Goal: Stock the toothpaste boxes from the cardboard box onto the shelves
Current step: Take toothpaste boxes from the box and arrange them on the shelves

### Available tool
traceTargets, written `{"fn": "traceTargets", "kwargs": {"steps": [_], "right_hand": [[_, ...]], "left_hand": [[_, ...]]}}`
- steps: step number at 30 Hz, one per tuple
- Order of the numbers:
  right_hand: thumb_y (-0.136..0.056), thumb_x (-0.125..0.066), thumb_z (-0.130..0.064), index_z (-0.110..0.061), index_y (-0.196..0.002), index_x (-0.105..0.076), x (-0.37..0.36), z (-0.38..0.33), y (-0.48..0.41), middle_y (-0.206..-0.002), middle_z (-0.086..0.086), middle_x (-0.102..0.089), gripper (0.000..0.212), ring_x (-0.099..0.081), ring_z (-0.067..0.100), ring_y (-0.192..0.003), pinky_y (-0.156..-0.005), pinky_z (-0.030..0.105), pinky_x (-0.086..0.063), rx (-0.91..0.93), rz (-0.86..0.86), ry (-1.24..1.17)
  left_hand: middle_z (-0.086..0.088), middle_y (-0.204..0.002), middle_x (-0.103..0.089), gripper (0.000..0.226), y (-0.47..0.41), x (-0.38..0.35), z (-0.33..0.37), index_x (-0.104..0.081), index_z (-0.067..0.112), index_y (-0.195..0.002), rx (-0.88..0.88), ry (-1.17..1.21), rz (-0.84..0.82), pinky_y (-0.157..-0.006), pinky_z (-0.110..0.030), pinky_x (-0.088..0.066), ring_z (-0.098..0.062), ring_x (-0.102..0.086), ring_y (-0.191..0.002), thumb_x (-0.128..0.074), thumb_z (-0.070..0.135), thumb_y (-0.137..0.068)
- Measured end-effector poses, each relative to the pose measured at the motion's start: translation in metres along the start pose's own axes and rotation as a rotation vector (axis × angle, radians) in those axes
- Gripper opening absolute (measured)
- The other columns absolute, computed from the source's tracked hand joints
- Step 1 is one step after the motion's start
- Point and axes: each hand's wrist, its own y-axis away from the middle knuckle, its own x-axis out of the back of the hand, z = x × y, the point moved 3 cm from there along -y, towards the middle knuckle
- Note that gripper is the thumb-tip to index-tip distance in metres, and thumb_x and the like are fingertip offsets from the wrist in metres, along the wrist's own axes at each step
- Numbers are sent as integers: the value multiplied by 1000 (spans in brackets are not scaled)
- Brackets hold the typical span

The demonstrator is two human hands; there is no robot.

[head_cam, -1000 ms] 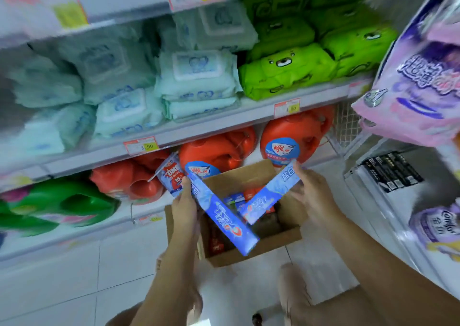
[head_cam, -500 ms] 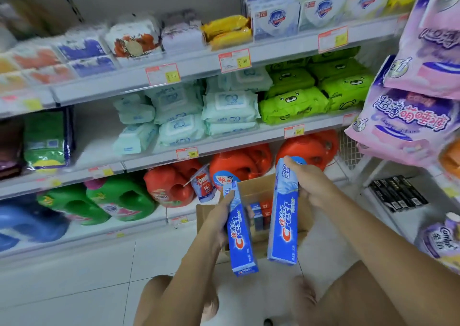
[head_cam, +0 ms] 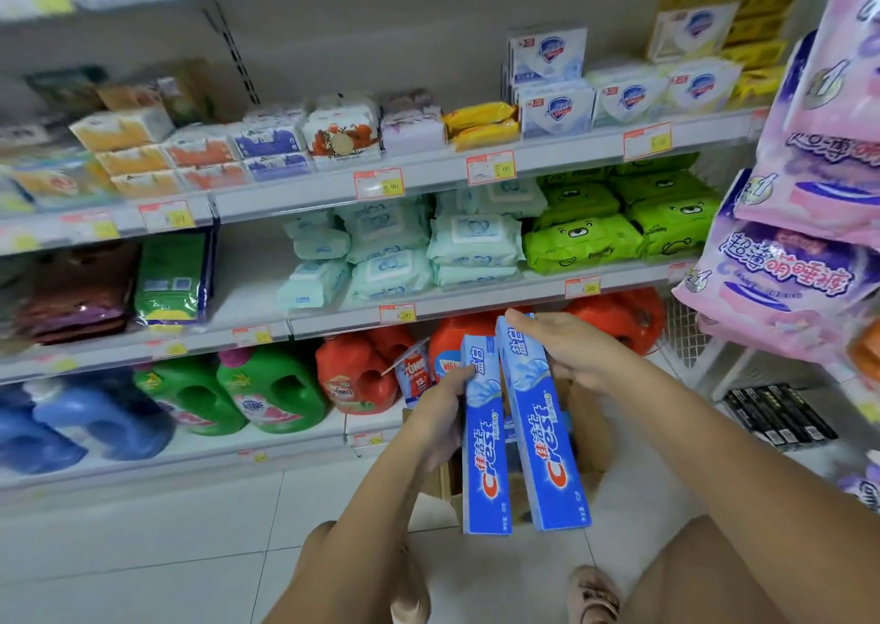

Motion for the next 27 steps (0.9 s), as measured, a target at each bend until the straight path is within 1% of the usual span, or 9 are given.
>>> {"fn": "traceTargets", "kwargs": {"steps": [2,5,8,11,14,17,21,24,27], "right_hand": [[-87,-59,-48,-9,-103,-64,-8,-3,3,-106,8,-71,43,-63,27,-109,-101,50,-45,7,-12,11],[-88,-57,-51,-10,-92,-64,-17,-2,4,-101,12,-71,42,-64,24,-103,-98,45,-47,26,-6,-1],[-82,-56,-63,-12,-85,-59,-20,-2,5,-77,19,-59,51,-53,17,-71,-67,29,-40,97,82,84],[-81,-56,-64,-12,-80,-54,-25,-11,13,-75,9,-55,52,-50,17,-69,-66,31,-35,176,134,106],[-90,-55,-47,-9,-72,-51,-27,-20,19,-71,5,-62,43,-57,19,-64,-63,30,-41,205,155,53],[-84,-58,-57,-9,-79,-48,-24,-25,23,-74,5,-60,49,-58,17,-65,-62,30,-44,251,186,109],[-84,-63,-50,-15,-92,-62,-23,-50,35,-94,9,-73,36,-69,23,-87,-84,40,-52,230,-114,108],[-83,-67,-38,-11,-90,-64,-26,-76,39,-85,9,-73,28,-68,26,-84,-87,40,-51,208,-148,-6],[-82,-71,-31,-12,-83,-62,-38,-98,37,-64,3,-69,20,-65,20,-65,-71,32,-53,167,-73,-115]], "left_hand": [[-3,-82,-74,28,5,0,1,-51,11,-107,-22,-46,-42,-71,-31,-54,-16,-71,-74,-47,36,-96],[0,-80,-74,29,12,-3,3,-52,12,-106,-60,-91,-88,-66,-26,-54,-12,-71,-72,-47,38,-95],[-2,-87,-73,40,17,-5,5,-55,12,-108,-122,-139,-109,-73,-26,-54,-14,-71,-77,-51,47,-89],[-6,-95,-72,59,27,-10,13,-55,11,-110,-160,-259,-181,-82,-29,-53,-20,-70,-87,-70,56,-75],[-1,-87,-72,55,34,-14,26,-54,13,-103,-168,-346,-208,-75,-25,-53,-16,-70,-80,-73,49,-65],[-5,-90,-72,72,39,-21,40,-50,5,-111,-178,-455,-180,-77,-28,-52,-19,-70,-82,-75,50,-61],[2,-75,-69,21,52,-26,68,-52,15,-91,-146,-513,-260,-65,-19,-52,-12,-67,-69,-65,30,-85],[3,-70,-67,20,69,-30,93,-53,16,-86,-156,-499,-271,-64,-19,-50,-11,-65,-65,-62,34,-84],[4,-63,-63,23,85,-31,115,-52,16,-83,-137,-474,-211,-64,-20,-47,-8,-62,-57,-54,37,-93]]}}
